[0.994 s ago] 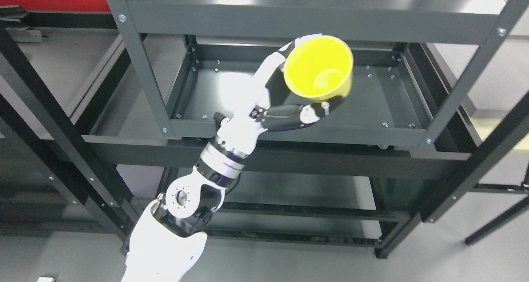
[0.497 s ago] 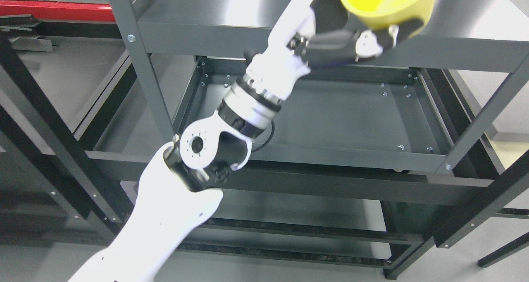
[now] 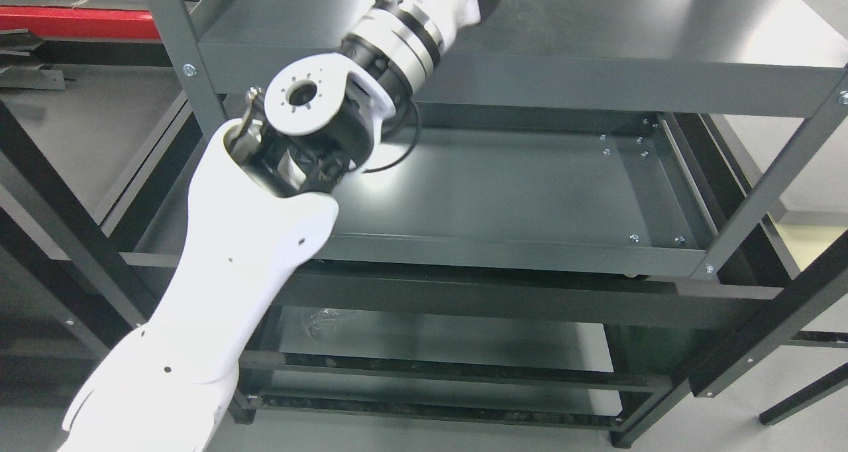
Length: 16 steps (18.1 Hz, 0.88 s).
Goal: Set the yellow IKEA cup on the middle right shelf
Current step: 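Raise the cup with the left hand onto the upper shelf, then set the cup upright on the shelf and open the left hand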
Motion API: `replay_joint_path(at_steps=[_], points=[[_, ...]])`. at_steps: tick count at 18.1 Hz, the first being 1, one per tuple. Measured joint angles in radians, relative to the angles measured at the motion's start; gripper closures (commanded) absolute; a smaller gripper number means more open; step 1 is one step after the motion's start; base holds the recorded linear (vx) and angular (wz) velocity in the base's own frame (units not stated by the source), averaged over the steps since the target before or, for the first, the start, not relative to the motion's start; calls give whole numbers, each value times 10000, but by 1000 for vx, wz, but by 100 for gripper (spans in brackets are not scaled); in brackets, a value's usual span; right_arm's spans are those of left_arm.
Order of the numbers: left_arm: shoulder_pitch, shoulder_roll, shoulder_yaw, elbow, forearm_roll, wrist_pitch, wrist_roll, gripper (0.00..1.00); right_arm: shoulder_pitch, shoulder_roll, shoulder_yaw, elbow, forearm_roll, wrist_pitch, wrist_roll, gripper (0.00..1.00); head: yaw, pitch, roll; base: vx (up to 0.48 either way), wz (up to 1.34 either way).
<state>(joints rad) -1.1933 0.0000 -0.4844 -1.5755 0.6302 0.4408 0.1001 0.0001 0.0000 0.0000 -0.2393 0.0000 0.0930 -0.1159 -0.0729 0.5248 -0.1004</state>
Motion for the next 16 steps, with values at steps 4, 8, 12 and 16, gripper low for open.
replay_joint_path(at_steps=[4, 8, 12, 16], points=[[-354, 0, 365, 1121, -58, 287, 7, 97, 0, 0, 0, 0, 0, -1, 0, 1, 0, 0, 0, -1, 3], [-486, 0, 581, 1939, -177, 402, -10, 81, 0, 0, 0, 0, 0, -1, 0, 1, 0, 0, 0, 0, 0], [-552, 0, 701, 2500, -279, 637, -232, 48, 0, 0, 0, 0, 0, -1, 0, 1, 0, 0, 0, 0, 0], [-605, 0, 728, 2830, -480, 733, -873, 27, 0, 0, 0, 0, 0, -2, 0, 1, 0, 0, 0, 0, 0]])
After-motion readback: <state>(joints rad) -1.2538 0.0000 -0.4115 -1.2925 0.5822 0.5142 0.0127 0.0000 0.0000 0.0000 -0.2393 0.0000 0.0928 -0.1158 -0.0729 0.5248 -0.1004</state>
